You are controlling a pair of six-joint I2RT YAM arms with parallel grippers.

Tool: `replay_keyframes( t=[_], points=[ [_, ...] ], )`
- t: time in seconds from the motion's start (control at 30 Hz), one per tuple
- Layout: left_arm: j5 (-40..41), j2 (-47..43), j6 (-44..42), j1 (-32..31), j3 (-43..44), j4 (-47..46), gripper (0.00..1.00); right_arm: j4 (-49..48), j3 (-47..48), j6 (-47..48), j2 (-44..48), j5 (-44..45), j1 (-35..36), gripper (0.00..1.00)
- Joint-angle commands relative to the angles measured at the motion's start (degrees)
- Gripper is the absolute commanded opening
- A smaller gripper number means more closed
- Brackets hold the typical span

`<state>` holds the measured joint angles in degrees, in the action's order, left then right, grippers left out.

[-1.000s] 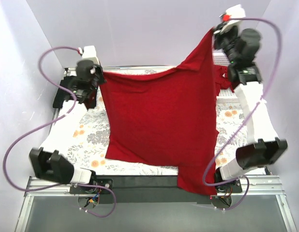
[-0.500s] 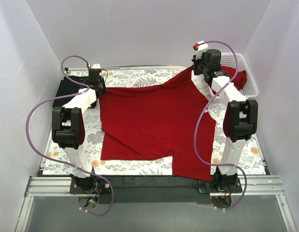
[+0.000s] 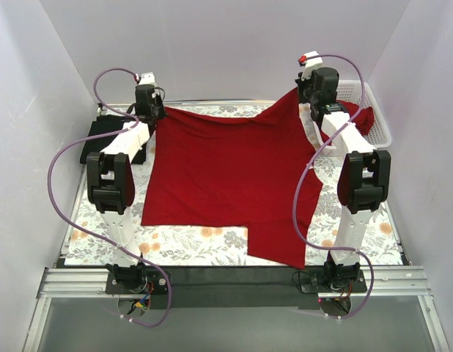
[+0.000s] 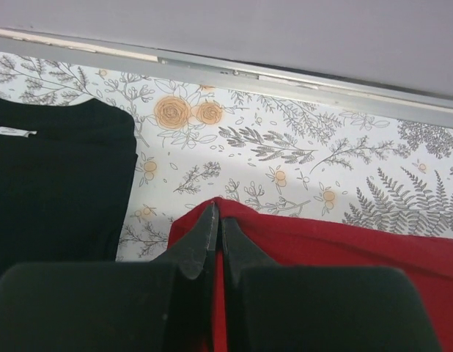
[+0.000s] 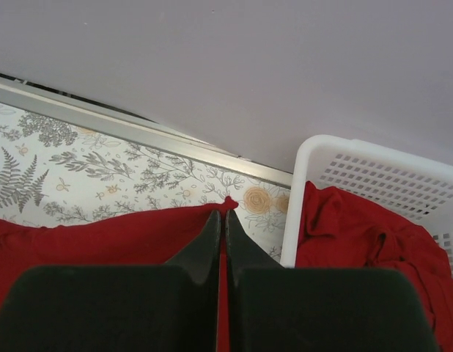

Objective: Fold and stack the t-shirts
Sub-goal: Flatten the tshirt out

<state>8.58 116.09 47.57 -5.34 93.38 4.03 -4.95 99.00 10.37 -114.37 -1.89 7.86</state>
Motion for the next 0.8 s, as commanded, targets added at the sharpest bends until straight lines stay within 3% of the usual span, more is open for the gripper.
replay_keyframes(
  t=[0.0,0.27,0.57,0.77],
  points=[
    [-0.84,-0.25,-0.81,0.42,0.31,-0.96,0.00,-4.37,1.37,-0.79,1.69,1.54,-0.83,0.01],
    [0.04,0.45,0.06,1.74,-0.05,2.11,0.00,-3.23,-0.82,-1.40,3.53,1.01,-1.09,0.01],
    [-4.44,-2.36,2.70,1.92,0.57,10.29,0.00,5.03,-6.10,-6.05,11.27,0.92,-1.44,0.01],
    [-6.64,-3.67,4.37,1.92,1.89,17.76,0.00,15.49,-8.47,-10.02,16.10,1.63,-1.44,0.01]
  ],
)
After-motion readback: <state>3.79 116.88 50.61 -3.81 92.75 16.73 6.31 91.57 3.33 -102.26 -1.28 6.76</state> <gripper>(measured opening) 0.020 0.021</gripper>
